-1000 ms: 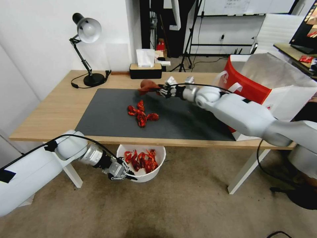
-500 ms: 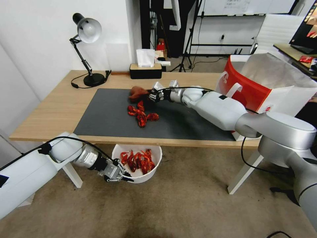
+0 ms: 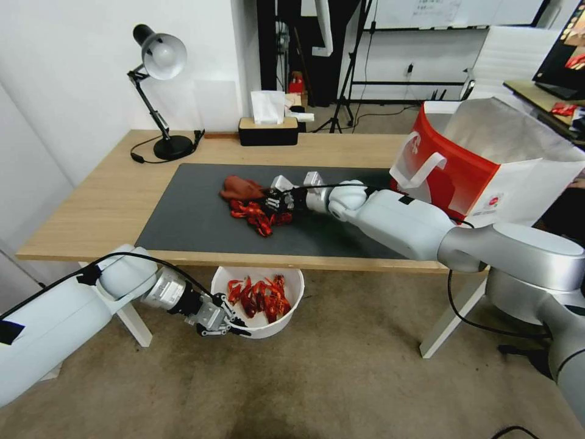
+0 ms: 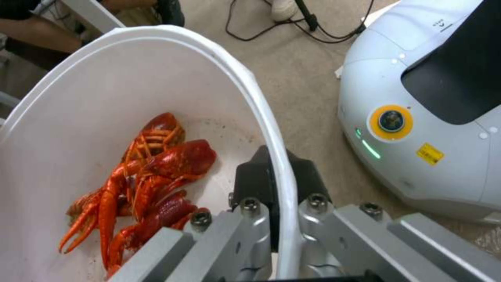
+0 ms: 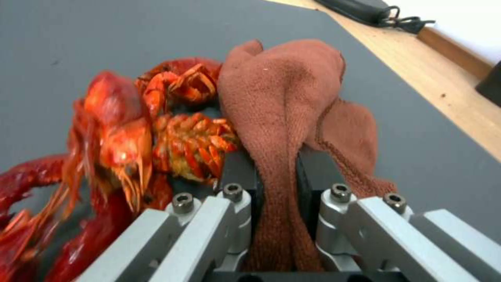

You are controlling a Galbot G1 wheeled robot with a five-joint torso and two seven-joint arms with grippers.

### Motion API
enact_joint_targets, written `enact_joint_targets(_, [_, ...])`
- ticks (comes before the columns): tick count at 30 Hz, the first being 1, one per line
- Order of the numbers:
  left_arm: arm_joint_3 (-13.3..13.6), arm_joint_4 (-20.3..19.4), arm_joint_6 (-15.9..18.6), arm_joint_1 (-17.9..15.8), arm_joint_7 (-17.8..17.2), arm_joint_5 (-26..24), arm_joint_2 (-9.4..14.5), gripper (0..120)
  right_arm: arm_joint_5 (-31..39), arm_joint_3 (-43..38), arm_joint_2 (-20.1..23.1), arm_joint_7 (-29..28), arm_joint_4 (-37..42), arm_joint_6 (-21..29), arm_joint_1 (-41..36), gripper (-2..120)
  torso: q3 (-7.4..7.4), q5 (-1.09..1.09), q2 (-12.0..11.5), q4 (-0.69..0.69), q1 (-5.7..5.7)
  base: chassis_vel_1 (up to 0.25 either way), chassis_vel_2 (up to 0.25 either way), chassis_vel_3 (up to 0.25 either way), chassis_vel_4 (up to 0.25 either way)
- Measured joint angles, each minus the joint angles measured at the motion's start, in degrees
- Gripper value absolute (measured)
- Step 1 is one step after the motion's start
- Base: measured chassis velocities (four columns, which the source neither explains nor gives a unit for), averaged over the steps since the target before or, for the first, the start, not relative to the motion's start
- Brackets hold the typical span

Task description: Sweep shrimp from table into container with towel, then put container into takeout bag.

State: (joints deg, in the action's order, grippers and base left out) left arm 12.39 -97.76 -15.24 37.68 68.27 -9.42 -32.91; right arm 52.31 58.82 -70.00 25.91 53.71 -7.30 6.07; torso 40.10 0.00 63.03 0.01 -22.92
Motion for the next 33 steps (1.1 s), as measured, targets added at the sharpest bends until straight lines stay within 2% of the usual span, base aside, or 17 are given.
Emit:
enact_joint_targets(13, [-0.2, 0.4, 0.0, -0.1, 0.0, 0.0, 0.2, 0, 0.6, 1.0, 5.0, -2.7, 10.6, 0.8, -1.6, 10, 0.00, 0.00, 0.0, -0.01, 0.00, 0.000, 0.000, 0.000, 0.000])
enact_joint_targets(19, [-0.3, 0.5, 0.0, -0.5, 0.0, 0.0, 0.5, 0, 1.3, 2.0, 8.7, -3.4, 17.2, 1.3, -1.6, 10, 0.00, 0.00, 0.0, 0.00, 0.00, 0.000, 0.000, 0.000, 0.000])
enact_joint_targets(33, [0.1, 1.0, 0.1, -1.5, 0.0, -0.1, 0.4, 0, 1.4, 2.3, 14.0, -2.7, 22.3, 0.9, -1.2, 10, 0.01, 0.00, 0.0, -0.01, 0.00, 0.000, 0.000, 0.000, 0.000])
